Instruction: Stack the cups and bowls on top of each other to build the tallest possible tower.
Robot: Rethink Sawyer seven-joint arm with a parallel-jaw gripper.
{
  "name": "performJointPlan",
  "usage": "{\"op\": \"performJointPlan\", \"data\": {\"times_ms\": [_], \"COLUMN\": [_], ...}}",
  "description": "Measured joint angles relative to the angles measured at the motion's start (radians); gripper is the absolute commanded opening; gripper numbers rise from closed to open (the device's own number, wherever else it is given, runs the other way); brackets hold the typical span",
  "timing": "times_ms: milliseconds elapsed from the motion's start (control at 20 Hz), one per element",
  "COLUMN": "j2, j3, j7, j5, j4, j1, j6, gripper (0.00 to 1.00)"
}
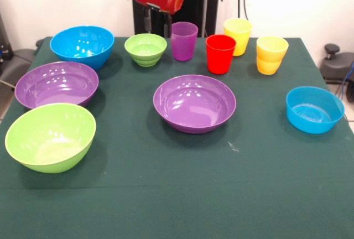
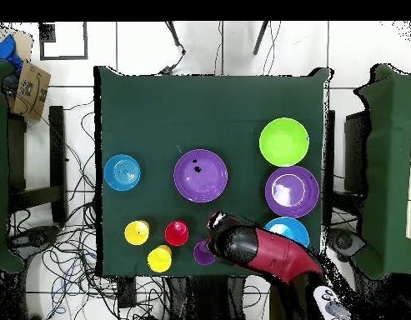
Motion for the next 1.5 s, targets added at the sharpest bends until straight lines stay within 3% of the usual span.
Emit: {"op": "performJointPlan", "data": {"times_ms": [650,1500], "j2": [0.085,0.191], "j3": [-0.020,-0.070], "j7": [0.000,0.000], "j5": [0.000,0.001], "j4": [0.000,-0.002], "j1": [0.004,0.039], "j6": [-0.017,-0.184], "gripper": [1.00,1.00]}}
